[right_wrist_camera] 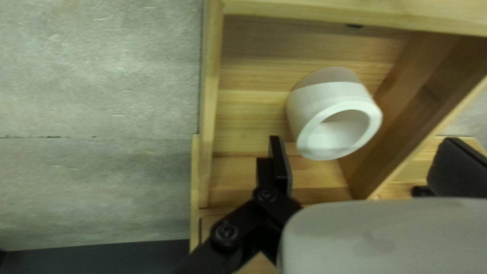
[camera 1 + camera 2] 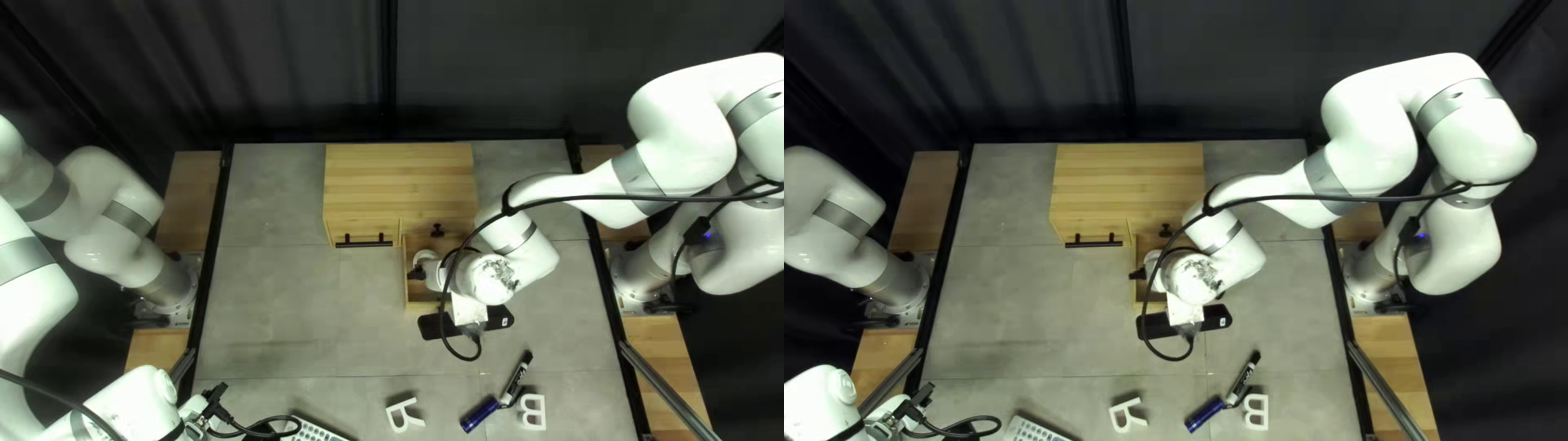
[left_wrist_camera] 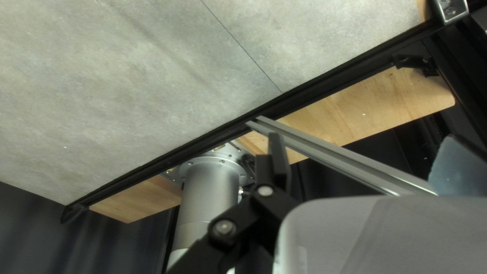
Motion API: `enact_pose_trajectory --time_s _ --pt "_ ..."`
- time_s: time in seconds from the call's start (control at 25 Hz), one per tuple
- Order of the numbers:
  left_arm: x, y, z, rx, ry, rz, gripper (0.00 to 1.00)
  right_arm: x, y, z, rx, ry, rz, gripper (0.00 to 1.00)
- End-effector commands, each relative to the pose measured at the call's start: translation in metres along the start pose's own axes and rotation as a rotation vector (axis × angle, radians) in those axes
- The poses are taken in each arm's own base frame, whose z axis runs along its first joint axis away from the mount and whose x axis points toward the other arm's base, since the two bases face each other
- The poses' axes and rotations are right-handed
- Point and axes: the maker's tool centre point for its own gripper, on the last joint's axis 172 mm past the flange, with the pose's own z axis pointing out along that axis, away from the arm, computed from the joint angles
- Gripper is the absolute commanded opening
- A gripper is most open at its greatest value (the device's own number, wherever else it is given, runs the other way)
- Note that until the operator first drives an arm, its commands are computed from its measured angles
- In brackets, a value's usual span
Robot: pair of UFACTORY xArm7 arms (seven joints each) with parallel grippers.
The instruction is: Open drawers and place objects into drawer and close
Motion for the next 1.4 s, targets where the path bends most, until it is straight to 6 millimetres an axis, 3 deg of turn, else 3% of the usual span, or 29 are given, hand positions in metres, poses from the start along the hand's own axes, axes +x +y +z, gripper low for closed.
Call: enact_pose_trajectory --time_s 0.04,0.28,0.56,0.96,1.4 --pt "0.000 0.000 0.000 0.000 0.000 0.000 1.00 0.004 0.007 -0.001 -0.031 0.010 -0.010 1.00" --pt "0.000 0.000 0.000 0.000 0.000 0.000 1.00 -0.005 0.014 -0.012 -0.114 0.007 -0.021 1.00" --pt "0.000 0.000 0.000 0.000 0.000 0.000 1.00 -0.002 0.010 -0.001 -0.124 0.007 0.000 1.00" --pt "0.000 0.000 0.000 0.000 0.000 0.000 1.00 -0.008 0.011 -0.008 -0.116 0.009 0.014 1.00" --pt "0.000 0.000 0.000 0.000 0.000 0.000 1.00 0.001 -0.028 -0.009 0.132 0.001 0.076 1.00"
